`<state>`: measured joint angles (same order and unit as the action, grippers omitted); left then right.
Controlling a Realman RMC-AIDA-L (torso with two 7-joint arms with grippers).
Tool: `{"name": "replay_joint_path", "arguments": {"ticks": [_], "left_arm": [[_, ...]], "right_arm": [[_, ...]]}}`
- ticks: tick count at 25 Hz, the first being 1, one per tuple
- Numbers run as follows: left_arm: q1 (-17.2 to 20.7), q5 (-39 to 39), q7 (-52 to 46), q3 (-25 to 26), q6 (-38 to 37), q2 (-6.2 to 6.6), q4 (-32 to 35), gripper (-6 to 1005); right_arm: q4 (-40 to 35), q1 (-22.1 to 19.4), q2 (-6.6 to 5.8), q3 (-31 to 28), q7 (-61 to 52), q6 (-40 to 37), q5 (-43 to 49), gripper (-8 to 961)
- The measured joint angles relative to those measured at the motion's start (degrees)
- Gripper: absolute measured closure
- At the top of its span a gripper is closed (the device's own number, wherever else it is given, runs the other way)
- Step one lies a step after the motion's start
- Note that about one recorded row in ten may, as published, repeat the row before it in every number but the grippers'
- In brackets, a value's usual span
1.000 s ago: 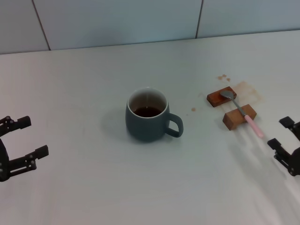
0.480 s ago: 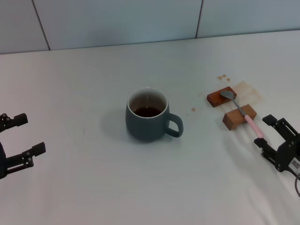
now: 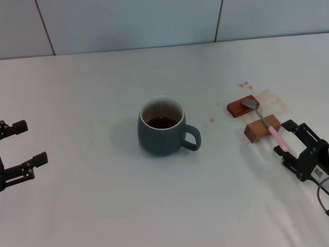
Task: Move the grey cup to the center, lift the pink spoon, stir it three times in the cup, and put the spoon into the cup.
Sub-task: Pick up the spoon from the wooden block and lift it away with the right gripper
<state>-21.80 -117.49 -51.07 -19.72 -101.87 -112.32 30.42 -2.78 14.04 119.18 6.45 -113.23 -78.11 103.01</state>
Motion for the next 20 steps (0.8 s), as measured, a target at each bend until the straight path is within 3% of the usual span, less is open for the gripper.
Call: {"name": "replay_joint_path", "arguments": {"ticks": [20], "left_arm": [[-0.52, 1.29, 0.62, 0.04, 0.0, 0.18, 0.08, 165]], "right_arm": [[0.67, 1.96, 0.0, -0.33, -0.42, 2.28, -0.35, 178]]}}
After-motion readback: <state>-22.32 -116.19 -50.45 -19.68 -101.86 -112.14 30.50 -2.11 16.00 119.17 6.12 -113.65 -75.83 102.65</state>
